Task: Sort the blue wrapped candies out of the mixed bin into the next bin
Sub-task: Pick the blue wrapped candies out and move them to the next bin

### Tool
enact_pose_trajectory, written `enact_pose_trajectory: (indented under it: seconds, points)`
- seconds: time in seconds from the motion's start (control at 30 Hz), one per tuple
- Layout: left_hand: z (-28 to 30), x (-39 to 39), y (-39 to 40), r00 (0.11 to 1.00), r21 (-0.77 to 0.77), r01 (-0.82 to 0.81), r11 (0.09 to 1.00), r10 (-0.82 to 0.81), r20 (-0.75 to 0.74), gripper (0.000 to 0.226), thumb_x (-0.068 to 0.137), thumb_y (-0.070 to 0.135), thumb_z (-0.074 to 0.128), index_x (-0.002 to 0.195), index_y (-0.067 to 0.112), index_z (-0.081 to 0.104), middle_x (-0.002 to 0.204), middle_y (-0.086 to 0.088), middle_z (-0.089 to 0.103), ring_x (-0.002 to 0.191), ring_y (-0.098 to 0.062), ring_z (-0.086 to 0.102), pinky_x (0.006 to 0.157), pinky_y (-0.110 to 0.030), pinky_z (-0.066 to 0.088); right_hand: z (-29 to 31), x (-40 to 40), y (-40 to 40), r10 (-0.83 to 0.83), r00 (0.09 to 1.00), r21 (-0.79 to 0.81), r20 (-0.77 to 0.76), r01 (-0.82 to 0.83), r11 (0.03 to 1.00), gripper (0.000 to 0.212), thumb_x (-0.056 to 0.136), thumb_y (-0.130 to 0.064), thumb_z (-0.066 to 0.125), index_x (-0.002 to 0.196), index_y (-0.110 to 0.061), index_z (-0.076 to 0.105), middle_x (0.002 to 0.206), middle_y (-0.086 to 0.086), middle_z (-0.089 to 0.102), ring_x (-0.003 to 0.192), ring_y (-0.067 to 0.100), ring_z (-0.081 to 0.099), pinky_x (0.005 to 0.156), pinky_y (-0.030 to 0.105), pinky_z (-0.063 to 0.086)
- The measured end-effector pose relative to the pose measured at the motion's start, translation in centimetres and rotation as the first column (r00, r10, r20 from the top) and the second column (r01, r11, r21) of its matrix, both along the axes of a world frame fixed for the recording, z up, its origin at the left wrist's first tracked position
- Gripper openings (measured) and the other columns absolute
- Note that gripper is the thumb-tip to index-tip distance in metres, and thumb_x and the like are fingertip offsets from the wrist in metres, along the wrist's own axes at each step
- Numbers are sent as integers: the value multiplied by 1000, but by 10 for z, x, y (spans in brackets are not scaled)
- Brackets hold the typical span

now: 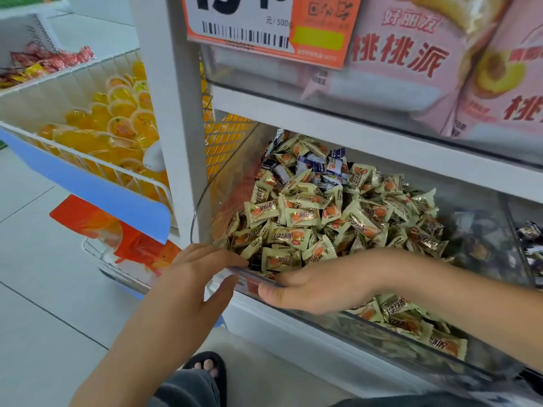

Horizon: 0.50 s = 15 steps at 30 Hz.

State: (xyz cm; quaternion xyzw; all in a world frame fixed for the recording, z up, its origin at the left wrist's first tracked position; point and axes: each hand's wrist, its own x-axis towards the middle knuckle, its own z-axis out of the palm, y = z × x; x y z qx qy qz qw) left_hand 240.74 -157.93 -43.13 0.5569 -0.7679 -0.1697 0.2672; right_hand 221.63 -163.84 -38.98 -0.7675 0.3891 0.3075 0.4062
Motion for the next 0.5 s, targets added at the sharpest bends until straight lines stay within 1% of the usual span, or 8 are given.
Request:
enact_pose_trajectory:
  seconds: [0.07,0.1,0.17,0.23,0.27,0.37,0.43,0.5]
  points:
    - [0,0,0,1000,19,-1,1000,1,-9,27,81,10,68,100,29,69,94,37,46,91,-3,52,76,-12,37,0,2,0,-52,999,2,17,52,999,82,88,-70,16,146,-14,27,150,1,33,132,16,35,105,26,27]
    - [0,0,0,1000,34,-2,999,3,-15,27,82,11,66,101,30,69,94,36,47,94,-4,52,77,-12,37,-1,2,-1,-49,999,-5,9,49,999,80,89,-69,21,144,-13,31,142,1,41,122,14,42,102,26,32]
    - [0,0,1,999,52,-3,999,5,-37,27,84,13,64,102,32,67,95,34,49,97,-3,51,78,-11,36,-1,2,-2,3,999,-46,-42,-5,999,67,89,-67,31,125,-13,47,104,-5,52,88,8,48,81,21,41]
    - [0,2,2,999,55,6,998,-4,-51,27,86,15,63,104,35,65,96,35,48,99,1,49,78,-9,35,0,-1,-3,90,988,-112,-123,-104,988,48,89,-64,41,91,-17,51,77,-11,44,66,4,42,60,21,38]
    - [0,3,2,999,56,12,998,-9,-50,27,87,16,62,105,36,64,97,35,48,100,2,48,79,-8,35,-1,-1,-3,122,981,-131,-153,-142,981,44,88,-62,45,86,-18,49,75,-10,44,64,6,42,58,22,39]
    - [-1,4,3,999,61,19,998,-16,-51,27,88,19,60,108,36,63,98,37,45,102,2,46,81,-5,32,-3,-1,2,97,989,-178,-112,-116,977,50,86,-58,53,107,-13,49,84,-6,48,73,9,47,62,24,42]
    - [-1,5,3,998,67,23,997,-19,-56,27,88,19,60,109,35,63,98,37,44,104,3,45,81,-4,31,-4,-5,3,-11,1000,-192,-13,9,981,52,85,-53,58,117,-13,48,99,-4,54,87,14,53,74,28,48]
    - [-1,5,3,999,65,26,998,-23,-48,27,88,20,59,111,35,63,98,35,45,104,3,45,81,-5,32,-3,-15,6,-148,982,-145,119,165,976,51,83,-50,62,122,-21,48,112,-8,54,99,11,54,85,27,49]
